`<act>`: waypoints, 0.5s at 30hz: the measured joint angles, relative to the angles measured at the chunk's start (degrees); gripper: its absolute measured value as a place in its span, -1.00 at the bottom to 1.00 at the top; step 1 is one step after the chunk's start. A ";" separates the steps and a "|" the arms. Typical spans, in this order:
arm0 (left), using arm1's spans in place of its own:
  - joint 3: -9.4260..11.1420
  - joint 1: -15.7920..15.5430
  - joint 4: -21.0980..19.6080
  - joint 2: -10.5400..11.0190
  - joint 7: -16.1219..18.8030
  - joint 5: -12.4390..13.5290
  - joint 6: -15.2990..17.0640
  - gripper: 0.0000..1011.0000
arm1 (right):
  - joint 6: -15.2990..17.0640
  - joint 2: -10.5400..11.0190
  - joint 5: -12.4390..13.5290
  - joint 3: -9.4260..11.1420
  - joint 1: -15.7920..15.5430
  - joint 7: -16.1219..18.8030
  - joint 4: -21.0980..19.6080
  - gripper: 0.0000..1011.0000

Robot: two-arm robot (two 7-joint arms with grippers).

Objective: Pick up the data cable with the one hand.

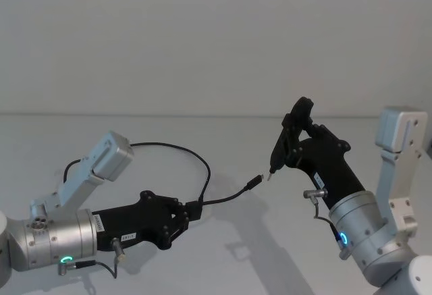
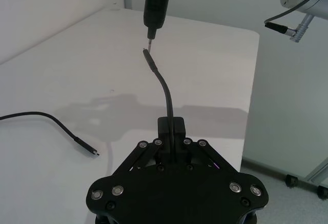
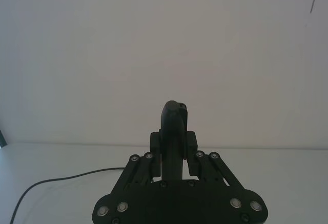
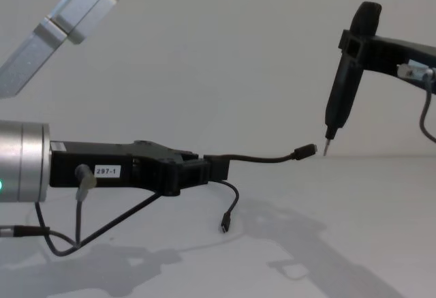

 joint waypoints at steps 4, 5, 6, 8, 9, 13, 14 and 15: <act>0.00 0.00 0.00 0.00 0.00 0.00 0.00 -0.91 | 0.63 -0.22 0.37 0.22 -0.15 0.41 -0.62 -0.45; 0.00 0.00 0.00 0.00 0.00 0.00 0.00 -0.91 | 0.70 -0.27 0.41 0.26 -0.17 0.46 -0.71 -0.45; 0.00 0.00 0.00 0.00 0.00 0.00 0.00 -0.91 | 0.77 -0.29 0.43 0.28 -0.18 0.52 -0.75 -0.45; 0.00 0.01 0.00 0.00 0.00 0.00 0.00 -0.91 | 0.88 -0.38 0.49 0.33 -0.20 0.67 -0.87 -0.45; 0.00 0.00 0.00 0.00 0.00 0.01 0.00 -0.91 | 0.95 -0.45 0.52 0.38 -0.22 0.76 -0.94 -0.45; 0.00 0.00 0.00 0.00 0.01 0.00 0.00 -0.91 | 1.05 -0.67 0.54 0.42 -0.24 1.03 -0.99 -0.45; 0.00 0.00 0.00 0.00 0.01 0.00 0.00 -0.91 | 1.06 -0.72 0.54 0.42 -0.24 1.08 -1.00 -0.45; 0.00 0.00 0.00 0.00 0.01 0.01 0.00 -0.91 | 1.09 -0.79 0.52 0.43 -0.23 1.16 -0.97 -0.45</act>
